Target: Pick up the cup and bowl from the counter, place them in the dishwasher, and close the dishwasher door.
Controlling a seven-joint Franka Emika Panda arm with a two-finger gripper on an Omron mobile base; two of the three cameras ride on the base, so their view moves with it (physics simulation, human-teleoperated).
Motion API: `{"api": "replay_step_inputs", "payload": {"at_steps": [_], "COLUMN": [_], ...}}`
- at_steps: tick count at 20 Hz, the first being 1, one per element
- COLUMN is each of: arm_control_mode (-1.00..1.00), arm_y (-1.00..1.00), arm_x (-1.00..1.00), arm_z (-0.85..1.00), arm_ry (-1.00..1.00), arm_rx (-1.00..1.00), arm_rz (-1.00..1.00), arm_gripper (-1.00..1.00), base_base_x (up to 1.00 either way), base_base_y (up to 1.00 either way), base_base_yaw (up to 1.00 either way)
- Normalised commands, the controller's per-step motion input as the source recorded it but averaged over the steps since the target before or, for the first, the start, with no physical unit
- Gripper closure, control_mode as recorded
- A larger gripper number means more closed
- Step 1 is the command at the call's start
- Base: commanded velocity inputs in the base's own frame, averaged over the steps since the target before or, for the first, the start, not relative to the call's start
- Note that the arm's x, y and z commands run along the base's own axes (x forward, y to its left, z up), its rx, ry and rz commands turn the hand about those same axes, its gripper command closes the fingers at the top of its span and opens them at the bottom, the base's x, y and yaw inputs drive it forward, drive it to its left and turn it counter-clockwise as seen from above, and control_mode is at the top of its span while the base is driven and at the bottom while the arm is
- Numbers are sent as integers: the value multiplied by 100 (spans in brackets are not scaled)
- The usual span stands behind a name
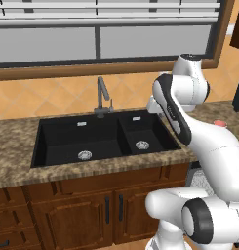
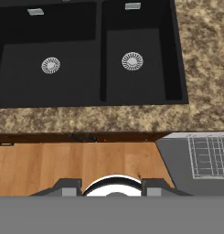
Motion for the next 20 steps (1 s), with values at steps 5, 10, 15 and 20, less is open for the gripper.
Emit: {"api": "replay_step_inputs", "payload": {"at_steps": [5,10,15,20], "arm_control_mode": [-100,-100,-100,-100], "arm_y": [0,-18,-44,-47], "arm_x": [0,0,0,0], "arm_z": [-12,-9,-5,-17], "arm_ry": [0,0,0,0], "arm_rx": [0,0,0,0], "arm_rz": [0,0,0,0], "arm_gripper": [-100,-100,-100,-100], "base_base_x": [0,0,0,0], "base_base_y": [0,0,0,0], "base_base_yaw": [0,0,0,0]}}
